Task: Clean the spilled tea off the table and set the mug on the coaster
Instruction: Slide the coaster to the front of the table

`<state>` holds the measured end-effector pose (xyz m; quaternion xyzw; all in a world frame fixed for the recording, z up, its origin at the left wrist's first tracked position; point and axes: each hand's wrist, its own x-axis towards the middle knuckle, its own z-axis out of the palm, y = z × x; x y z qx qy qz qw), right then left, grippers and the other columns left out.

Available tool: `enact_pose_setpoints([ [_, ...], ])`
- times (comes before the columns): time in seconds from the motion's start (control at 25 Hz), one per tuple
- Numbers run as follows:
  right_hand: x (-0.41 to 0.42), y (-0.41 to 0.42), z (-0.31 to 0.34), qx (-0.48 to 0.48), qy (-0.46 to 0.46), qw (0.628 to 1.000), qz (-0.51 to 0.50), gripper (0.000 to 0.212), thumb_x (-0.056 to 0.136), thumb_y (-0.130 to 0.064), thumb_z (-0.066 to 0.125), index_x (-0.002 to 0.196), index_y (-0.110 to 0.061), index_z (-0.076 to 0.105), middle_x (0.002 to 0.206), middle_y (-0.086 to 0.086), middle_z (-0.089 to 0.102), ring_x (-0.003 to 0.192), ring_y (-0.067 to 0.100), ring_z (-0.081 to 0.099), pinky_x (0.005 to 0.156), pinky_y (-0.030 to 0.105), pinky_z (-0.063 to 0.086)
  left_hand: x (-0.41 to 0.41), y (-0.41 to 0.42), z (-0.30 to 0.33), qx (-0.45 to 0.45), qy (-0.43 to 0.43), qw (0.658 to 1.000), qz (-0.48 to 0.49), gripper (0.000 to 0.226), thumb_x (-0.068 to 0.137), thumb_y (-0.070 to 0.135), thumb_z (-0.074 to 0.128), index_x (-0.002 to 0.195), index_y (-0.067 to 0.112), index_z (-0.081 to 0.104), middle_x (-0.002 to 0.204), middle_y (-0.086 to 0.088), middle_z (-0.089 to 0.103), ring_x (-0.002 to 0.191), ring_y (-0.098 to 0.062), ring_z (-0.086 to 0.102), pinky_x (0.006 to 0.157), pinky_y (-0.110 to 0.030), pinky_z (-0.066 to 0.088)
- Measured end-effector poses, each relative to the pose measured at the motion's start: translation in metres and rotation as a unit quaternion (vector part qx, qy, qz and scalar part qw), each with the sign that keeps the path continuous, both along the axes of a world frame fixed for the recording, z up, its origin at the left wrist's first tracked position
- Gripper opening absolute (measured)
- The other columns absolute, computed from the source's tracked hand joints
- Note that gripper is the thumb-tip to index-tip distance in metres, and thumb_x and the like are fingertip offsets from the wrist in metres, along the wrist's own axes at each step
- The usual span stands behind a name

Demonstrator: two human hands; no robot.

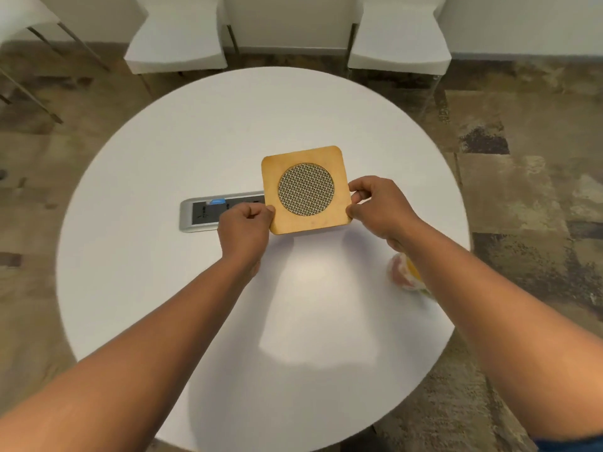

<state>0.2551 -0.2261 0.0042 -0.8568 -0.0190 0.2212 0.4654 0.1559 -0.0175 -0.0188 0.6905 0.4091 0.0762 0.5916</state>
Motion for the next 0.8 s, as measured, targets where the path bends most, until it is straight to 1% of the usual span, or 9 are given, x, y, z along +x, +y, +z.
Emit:
enact_pose_setpoints([
  [0.04,-0.013,0.01,-0.002,-0.004,0.0,1.0,0.007,0.035,0.078,-0.001,0.066,0.105,-0.022,0.069,0.09,0.003,0.069,0.082,0.015,0.062,0.066,0.029,0.049,-0.013,0.011,0.0,0.011,0.006,1.0,-0.001,0.015,0.092,0.019,0.074,0.077,0.021,0.074,0.09,0.004,0.076,0.086,-0.013,0.07,0.08,-0.028,0.055],
  [0.12,-0.041,0.028,-0.01,-0.007,0.003,1.0,0.016,0.025,0.078,-0.005,0.07,0.096,-0.024,0.069,0.085,0.003,0.067,0.079,0.016,0.062,0.068,0.03,0.049,-0.039,0.03,-0.003,0.032,0.02,0.999,-0.003,0.016,0.09,0.021,0.076,0.075,0.022,0.073,0.086,0.005,0.075,0.082,-0.012,0.069,0.075,-0.026,0.053],
  [0.2,-0.066,0.039,-0.02,-0.024,0.002,0.999,0.023,0.014,0.079,-0.018,0.074,0.092,-0.022,0.067,0.078,-0.001,0.065,0.074,0.017,0.061,0.067,0.032,0.047,-0.064,0.042,-0.009,0.045,0.037,0.998,-0.011,0.017,0.089,0.021,0.078,0.072,0.021,0.073,0.08,0.005,0.074,0.077,-0.011,0.067,0.07,-0.025,0.052],
  [0.28,-0.091,0.045,-0.034,-0.075,-0.019,0.997,0.03,0.024,0.08,-0.032,0.077,0.098,-0.02,0.066,0.08,-0.006,0.066,0.077,0.015,0.063,0.069,0.032,0.048,-0.088,0.047,-0.017,0.043,0.057,0.997,-0.025,0.017,0.088,0.022,0.079,0.072,0.019,0.074,0.078,0.004,0.075,0.075,-0.013,0.067,0.07,-0.027,0.053],
  [0.36,-0.115,0.046,-0.047,-0.124,-0.032,0.991,0.034,0.035,0.08,-0.04,0.078,0.104,-0.019,0.064,0.084,-0.007,0.065,0.083,0.017,0.062,0.073,0.034,0.05,-0.112,0.045,-0.028,0.04,0.085,0.995,-0.04,0.016,0.088,0.023,0.079,0.073,0.019,0.075,0.078,0.003,0.076,0.075,-0.014,0.068,0.072,-0.029,0.054],
  [0.44,-0.137,0.042,-0.059,-0.159,-0.026,0.986,0.044,0.037,0.079,-0.043,0.078,0.101,-0.017,0.064,0.085,-0.004,0.065,0.084,0.02,0.062,0.075,0.038,0.052,-0.134,0.038,-0.039,0.046,0.115,0.991,-0.054,0.016,0.087,0.023,0.079,0.073,0.018,0.075,0.076,0.004,0.076,0.075,-0.014,0.069,0.071,-0.03,0.054],
  [0.56,-0.163,0.032,-0.076,-0.189,-0.001,0.98,0.058,0.031,0.078,-0.044,0.077,0.089,-0.02,0.061,0.08,-0.005,0.063,0.08,0.021,0.062,0.067,0.037,0.05,-0.16,0.025,-0.051,0.059,0.152,0.984,-0.072,0.017,0.087,0.023,0.078,0.072,0.018,0.074,0.073,0.003,0.074,0.072,-0.013,0.068,0.067,-0.027,0.051],
  [0.68,-0.178,0.025,-0.085,-0.185,0.016,0.981,0.047,0.028,0.076,-0.042,0.077,0.085,-0.023,0.059,0.077,-0.006,0.062,0.075,0.018,0.06,0.061,0.034,0.046,-0.173,0.015,-0.058,0.076,0.176,0.977,-0.09,0.018,0.087,0.025,0.076,0.072,0.018,0.074,0.071,0.006,0.072,0.073,-0.012,0.068,0.065,-0.025,0.047],
  [0.8,-0.181,0.024,-0.088,-0.179,0.012,0.983,0.034,0.027,0.075,-0.042,0.077,0.083,-0.025,0.057,0.076,-0.007,0.061,0.072,0.015,0.059,0.056,0.031,0.04,-0.175,0.011,-0.059,0.087,0.184,0.975,-0.087,0.021,0.087,0.027,0.076,0.069,0.016,0.072,0.067,0.005,0.071,0.072,-0.016,0.067,0.067,-0.028,0.049],
])
